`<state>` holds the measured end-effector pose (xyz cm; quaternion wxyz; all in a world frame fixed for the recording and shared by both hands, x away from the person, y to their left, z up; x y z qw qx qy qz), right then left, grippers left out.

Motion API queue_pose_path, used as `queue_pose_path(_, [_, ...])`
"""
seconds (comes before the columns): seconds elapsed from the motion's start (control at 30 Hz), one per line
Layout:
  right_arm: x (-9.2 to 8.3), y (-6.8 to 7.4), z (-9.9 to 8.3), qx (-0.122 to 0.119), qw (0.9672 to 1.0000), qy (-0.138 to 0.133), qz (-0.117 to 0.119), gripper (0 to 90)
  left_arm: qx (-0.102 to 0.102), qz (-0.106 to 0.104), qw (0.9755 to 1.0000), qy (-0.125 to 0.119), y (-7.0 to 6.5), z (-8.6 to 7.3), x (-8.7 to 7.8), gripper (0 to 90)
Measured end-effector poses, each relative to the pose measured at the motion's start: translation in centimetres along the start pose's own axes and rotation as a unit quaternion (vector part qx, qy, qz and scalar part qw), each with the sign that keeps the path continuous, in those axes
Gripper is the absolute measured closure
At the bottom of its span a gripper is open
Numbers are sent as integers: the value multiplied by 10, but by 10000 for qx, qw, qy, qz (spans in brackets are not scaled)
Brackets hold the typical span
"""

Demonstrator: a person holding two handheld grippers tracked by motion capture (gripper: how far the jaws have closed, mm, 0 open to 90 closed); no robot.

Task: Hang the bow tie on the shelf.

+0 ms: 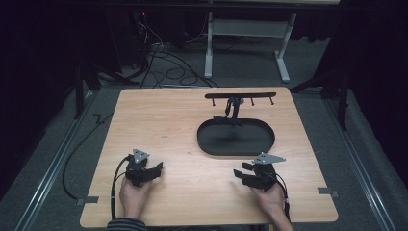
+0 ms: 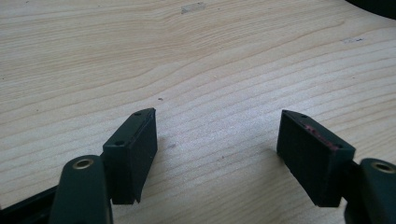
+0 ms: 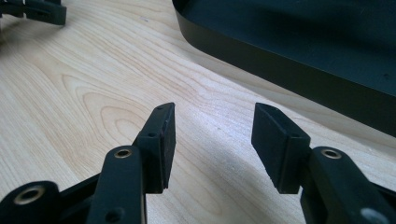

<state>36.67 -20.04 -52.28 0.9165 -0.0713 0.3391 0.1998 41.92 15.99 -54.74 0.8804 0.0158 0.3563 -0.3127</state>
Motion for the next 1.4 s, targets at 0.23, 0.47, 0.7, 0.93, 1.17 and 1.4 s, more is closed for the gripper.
queue_pose_path(0.23, [3, 1, -3, -68, 9999, 66, -88, 515, -3, -3, 10000, 0, 0, 0, 0, 294])
queue_pose_path(0.47, [6, 3, -7, -168, 9996, 144, -150, 515, -3, -2, 10000, -1, 0, 0, 0, 294])
queue_pose_path(0.7, [8, 4, -9, -255, 9993, 161, -223, 513, 1, -3, 10000, 1, 0, 0, 0, 294])
queue_pose_path(0.93, [11, 7, -13, -391, 9984, 260, -319, 510, 5, -5, 10000, 1, 0, 0, 0, 294])
queue_pose_path(1.17, [12, 13, -17, -794, 9952, 104, -555, 481, -1, -7, 10000, -2, 0, 0, 0, 294])
queue_pose_path(1.4, [13, 14, -17, -781, 9956, 123, -499, 463, -7, -28, 10000, -6, 0, 0, -1, 294])
Point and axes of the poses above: each handheld gripper's, and its own axes: x roughly forward along the jaws, z roughly out of its top, y roughly to its left, the point moved 6 cm from there along x, roughly forward along the jaws, and after that the axes turned 14 degrees about -z, right-handed, at the moved point
